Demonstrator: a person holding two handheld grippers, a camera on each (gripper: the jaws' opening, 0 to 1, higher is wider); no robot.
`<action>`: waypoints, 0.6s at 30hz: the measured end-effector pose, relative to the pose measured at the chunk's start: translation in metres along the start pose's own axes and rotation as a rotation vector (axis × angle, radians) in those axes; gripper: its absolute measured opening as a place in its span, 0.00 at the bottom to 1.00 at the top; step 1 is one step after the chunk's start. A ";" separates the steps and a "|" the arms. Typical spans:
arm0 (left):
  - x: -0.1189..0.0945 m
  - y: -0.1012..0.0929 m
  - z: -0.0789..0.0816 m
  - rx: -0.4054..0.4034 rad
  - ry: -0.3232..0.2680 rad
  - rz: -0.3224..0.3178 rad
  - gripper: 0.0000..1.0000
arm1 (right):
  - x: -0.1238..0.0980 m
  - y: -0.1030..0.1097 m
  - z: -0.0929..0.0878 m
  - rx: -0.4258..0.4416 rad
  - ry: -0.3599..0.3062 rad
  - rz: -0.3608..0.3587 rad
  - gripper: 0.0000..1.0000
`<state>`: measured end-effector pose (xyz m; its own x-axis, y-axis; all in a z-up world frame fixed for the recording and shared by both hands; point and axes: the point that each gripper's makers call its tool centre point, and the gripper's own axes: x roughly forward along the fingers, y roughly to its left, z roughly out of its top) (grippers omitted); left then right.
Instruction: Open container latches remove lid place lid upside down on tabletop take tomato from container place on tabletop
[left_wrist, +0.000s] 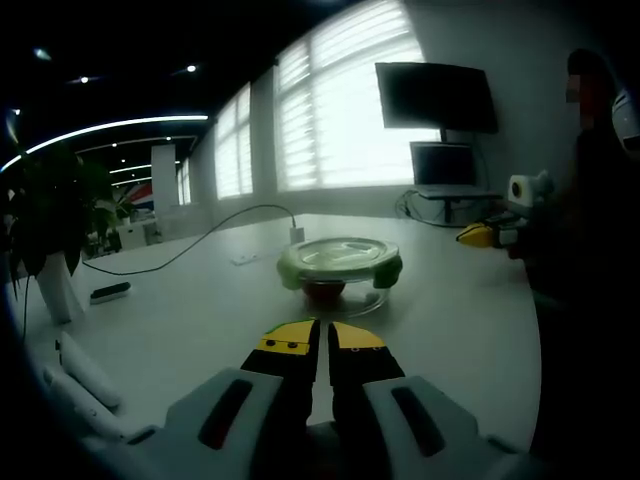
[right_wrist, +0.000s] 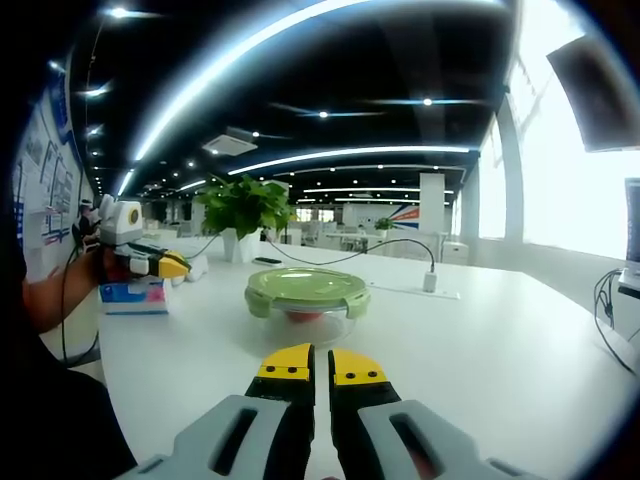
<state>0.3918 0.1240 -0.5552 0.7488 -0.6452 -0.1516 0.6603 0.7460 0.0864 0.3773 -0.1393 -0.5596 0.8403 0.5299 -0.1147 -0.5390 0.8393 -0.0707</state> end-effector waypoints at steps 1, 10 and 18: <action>0.000 0.000 0.000 0.000 0.001 0.000 0.06 | 0.000 0.000 0.000 0.000 0.000 0.000 0.01; 0.000 0.000 -0.001 0.005 0.004 0.001 0.06 | 0.001 0.001 -0.002 0.001 0.004 0.001 0.01; 0.000 0.000 -0.001 0.004 0.007 0.001 0.06 | 0.001 0.003 -0.002 0.001 0.008 0.002 0.01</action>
<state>0.3918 0.1238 -0.5565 0.7488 -0.6436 -0.1585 0.6601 0.7457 0.0906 0.3763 -0.1366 -0.5620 0.8387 0.5307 -0.1224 -0.5407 0.8383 -0.0698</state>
